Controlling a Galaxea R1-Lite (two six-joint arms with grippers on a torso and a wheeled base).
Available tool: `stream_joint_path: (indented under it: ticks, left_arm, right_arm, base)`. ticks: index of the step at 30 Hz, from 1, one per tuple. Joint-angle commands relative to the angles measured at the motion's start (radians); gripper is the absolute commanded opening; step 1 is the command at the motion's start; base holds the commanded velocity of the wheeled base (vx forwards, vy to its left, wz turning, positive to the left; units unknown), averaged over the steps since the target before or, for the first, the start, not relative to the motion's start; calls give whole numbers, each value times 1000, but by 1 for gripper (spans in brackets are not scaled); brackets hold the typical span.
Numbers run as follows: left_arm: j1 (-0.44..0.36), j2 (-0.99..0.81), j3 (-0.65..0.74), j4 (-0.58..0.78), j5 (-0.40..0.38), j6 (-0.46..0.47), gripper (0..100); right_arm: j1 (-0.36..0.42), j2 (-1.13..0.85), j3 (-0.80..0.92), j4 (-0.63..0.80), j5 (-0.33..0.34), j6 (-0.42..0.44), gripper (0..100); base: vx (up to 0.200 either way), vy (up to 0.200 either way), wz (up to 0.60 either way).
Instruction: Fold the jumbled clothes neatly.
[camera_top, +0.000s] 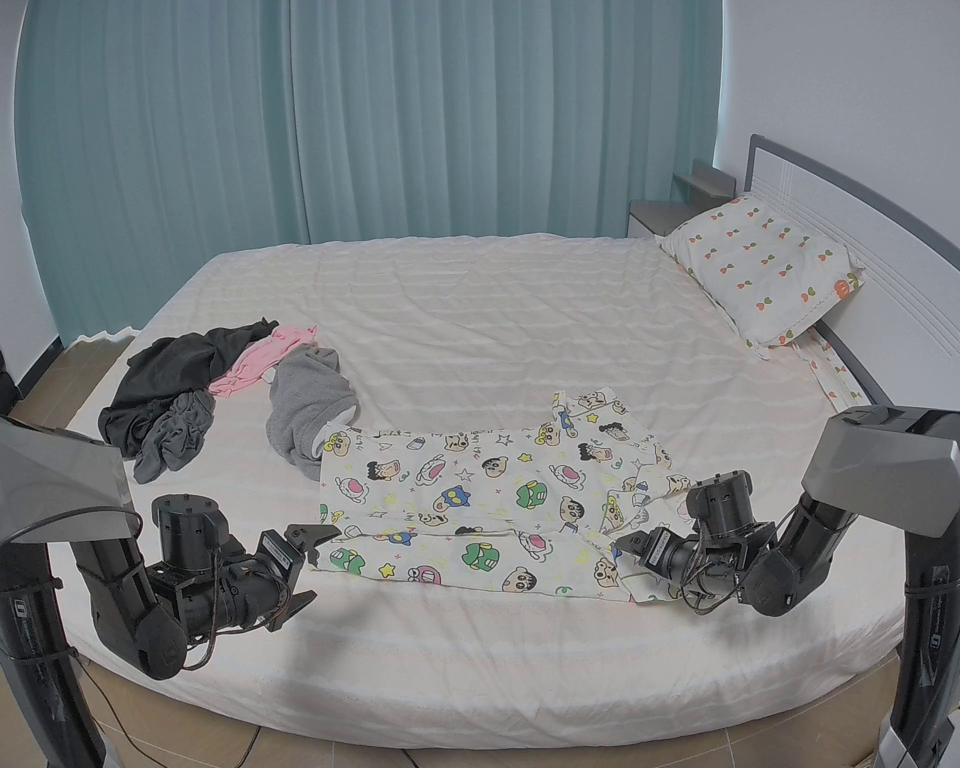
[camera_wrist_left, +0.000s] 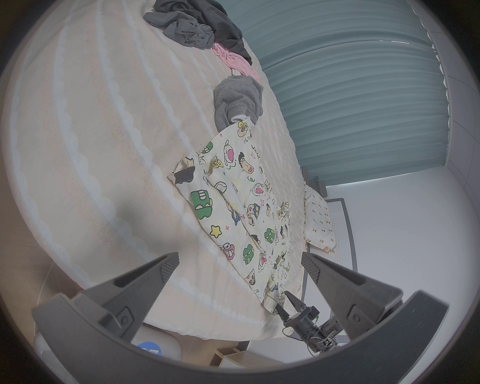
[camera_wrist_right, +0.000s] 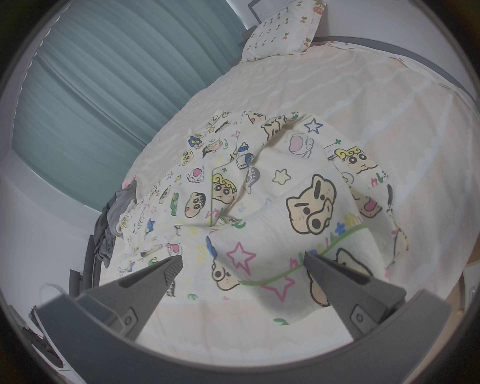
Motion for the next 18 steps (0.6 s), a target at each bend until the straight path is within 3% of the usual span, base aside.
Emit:
stream_joint_path:
  ticks: [1, 5, 10, 18]
  left_arm:
    - [0, -2, -1, -2, 0, -1, 100]
    - [2, -3, 4, -2, 0, -1, 100]
    - [2, -3, 12, -23, 0, -1, 100]
    - [2, -3, 19, -26, 6, 1, 100]
  right_arm:
    - [17, -200, 95, -7, 5, 60, 100]
    - [9, -280, 170, -41, 55, 140, 100]
    - [11, -280, 227, -144, 89, 146, 100]
    - [49, -246, 248, -184, 91, 151, 100]
  base:
    - [0, 0, 0]
    - [0, 0, 0]
    - [0, 0, 0]
    - [200, 0, 0]
